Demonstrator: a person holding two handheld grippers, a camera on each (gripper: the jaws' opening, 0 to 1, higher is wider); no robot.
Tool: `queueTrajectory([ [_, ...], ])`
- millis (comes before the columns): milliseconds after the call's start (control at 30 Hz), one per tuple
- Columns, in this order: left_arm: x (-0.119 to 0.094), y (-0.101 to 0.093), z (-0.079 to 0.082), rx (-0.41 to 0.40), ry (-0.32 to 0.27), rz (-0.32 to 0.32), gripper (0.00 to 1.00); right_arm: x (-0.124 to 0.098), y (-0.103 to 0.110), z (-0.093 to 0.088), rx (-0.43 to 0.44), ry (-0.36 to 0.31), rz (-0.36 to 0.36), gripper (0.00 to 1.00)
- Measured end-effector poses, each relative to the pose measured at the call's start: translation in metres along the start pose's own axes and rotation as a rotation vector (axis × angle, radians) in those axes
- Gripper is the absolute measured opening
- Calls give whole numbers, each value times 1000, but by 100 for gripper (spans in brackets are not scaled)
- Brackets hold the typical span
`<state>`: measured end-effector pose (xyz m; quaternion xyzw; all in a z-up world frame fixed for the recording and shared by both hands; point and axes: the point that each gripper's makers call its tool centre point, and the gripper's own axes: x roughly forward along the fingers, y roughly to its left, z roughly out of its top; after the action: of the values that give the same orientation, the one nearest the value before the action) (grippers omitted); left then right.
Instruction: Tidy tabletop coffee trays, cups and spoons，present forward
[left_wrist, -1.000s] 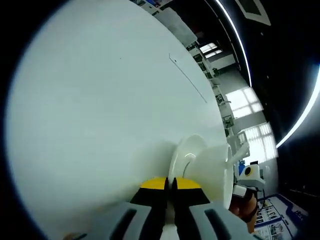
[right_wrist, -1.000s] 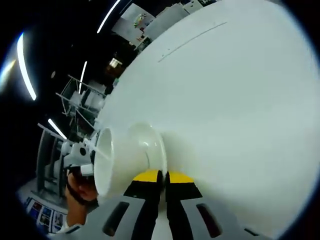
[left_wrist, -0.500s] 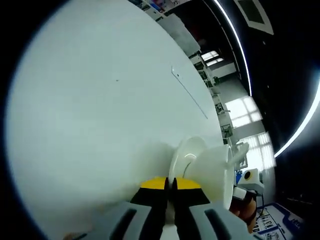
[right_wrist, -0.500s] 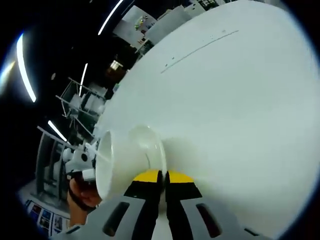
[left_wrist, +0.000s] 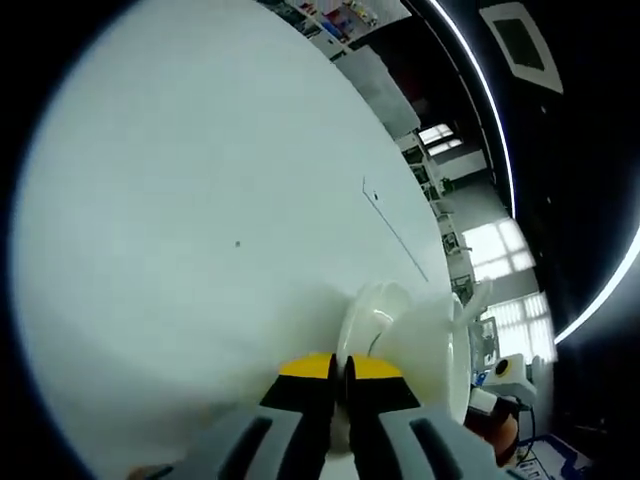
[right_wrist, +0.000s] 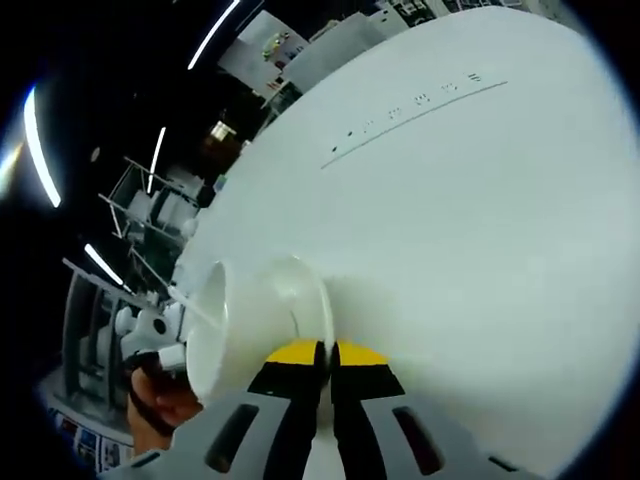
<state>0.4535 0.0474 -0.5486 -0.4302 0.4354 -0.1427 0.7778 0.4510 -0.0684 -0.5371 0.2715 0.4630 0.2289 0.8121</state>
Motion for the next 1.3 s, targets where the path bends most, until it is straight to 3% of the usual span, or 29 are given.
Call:
queueTrajectory([
  [533, 21, 7, 19, -14, -42, 36, 7, 23, -15, 16, 47, -9, -16, 5],
  [733, 27, 7, 22, 35, -66, 73, 7, 25, -20, 20, 48, -25, -26, 5],
  [1000, 28, 8, 22, 64, -81, 77, 7, 26, -24, 18, 39, -45, -19, 5],
  [1133, 29, 8, 24, 102, -99, 75, 8, 27, -24, 18, -2, -66, -31, 6],
  [1200, 29, 8, 26, 182, -125, 66, 9, 27, -24, 21, -83, -94, -35, 7],
  [1300, 25, 7, 28, 216, -155, 69, 9, 24, -25, 28, -168, -157, -60, 8],
])
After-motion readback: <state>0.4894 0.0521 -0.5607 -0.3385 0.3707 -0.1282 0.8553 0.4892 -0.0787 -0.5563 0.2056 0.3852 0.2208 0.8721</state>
